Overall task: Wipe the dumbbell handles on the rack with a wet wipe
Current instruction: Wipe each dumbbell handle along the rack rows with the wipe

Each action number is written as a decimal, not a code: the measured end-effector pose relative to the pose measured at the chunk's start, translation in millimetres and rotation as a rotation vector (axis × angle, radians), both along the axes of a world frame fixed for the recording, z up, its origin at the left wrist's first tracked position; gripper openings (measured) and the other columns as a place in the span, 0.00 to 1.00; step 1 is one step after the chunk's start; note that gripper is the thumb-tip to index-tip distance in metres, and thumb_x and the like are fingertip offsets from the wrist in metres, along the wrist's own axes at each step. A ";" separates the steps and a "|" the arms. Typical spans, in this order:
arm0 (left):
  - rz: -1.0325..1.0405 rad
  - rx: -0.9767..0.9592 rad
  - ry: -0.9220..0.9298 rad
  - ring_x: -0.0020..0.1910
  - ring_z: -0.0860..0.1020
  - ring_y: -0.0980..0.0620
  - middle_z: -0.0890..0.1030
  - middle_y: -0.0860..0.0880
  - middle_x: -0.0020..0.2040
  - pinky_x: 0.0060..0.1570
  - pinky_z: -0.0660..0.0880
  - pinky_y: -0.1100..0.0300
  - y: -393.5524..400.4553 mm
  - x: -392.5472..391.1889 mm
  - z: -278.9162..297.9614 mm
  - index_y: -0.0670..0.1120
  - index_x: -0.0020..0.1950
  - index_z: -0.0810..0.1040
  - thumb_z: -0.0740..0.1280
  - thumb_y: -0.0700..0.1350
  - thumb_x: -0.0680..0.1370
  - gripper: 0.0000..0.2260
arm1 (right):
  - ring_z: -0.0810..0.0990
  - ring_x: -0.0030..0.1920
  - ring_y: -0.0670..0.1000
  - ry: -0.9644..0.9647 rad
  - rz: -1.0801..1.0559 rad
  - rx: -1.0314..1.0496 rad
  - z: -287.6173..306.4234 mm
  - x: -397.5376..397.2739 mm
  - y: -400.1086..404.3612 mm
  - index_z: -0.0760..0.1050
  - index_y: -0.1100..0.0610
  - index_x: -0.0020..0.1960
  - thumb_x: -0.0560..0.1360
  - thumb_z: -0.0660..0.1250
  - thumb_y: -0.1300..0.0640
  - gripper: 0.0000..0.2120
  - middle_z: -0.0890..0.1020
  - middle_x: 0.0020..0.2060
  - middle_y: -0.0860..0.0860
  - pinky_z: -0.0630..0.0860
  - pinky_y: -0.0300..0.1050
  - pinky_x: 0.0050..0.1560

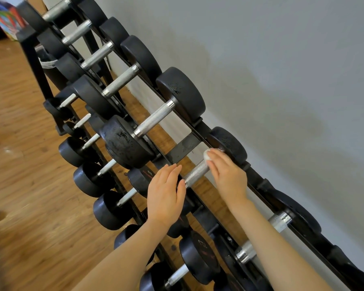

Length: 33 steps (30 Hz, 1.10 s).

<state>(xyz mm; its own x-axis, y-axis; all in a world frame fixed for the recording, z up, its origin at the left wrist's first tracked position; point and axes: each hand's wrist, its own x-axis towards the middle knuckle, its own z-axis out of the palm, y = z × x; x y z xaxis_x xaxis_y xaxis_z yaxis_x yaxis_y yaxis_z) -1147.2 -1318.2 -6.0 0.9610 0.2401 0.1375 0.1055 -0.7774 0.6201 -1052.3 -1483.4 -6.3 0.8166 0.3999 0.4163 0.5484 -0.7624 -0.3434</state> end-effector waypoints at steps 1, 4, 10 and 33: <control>0.002 -0.004 0.005 0.69 0.71 0.49 0.77 0.49 0.67 0.70 0.61 0.57 -0.2 -0.1 -0.3 0.45 0.69 0.75 0.51 0.54 0.81 0.24 | 0.83 0.55 0.52 -0.003 -0.012 0.035 -1.9 -2.1 1.1 0.79 0.61 0.62 0.78 0.65 0.57 0.14 0.82 0.58 0.55 0.82 0.44 0.47; 0.018 -0.051 0.025 0.73 0.68 0.49 0.73 0.49 0.72 0.73 0.62 0.50 -1.1 -2.1 -1.3 0.45 0.71 0.73 0.50 0.56 0.81 0.26 | 0.82 0.56 0.50 -0.020 0.126 0.034 -14.3 -18.4 9.4 0.79 0.60 0.62 0.80 0.61 0.54 0.16 0.81 0.60 0.54 0.80 0.41 0.52; 0.000 0.012 0.024 0.78 0.58 0.50 0.63 0.50 0.78 0.74 0.57 0.50 1.3 -26.4 -15.7 0.49 0.75 0.68 0.49 0.57 0.82 0.25 | 0.84 0.52 0.50 -0.067 0.016 0.050 -14.3 -16.4 5.6 0.79 0.60 0.62 0.80 0.60 0.52 0.18 0.82 0.58 0.54 0.81 0.42 0.50; 0.008 0.033 0.039 0.78 0.56 0.50 0.61 0.50 0.79 0.74 0.56 0.52 1.2 -28.5 -20.0 0.50 0.77 0.66 0.49 0.57 0.83 0.24 | 0.75 0.58 0.54 -0.146 -0.135 0.061 -26.2 -34.3 18.6 0.79 0.58 0.62 0.80 0.62 0.53 0.15 0.80 0.60 0.52 0.73 0.49 0.56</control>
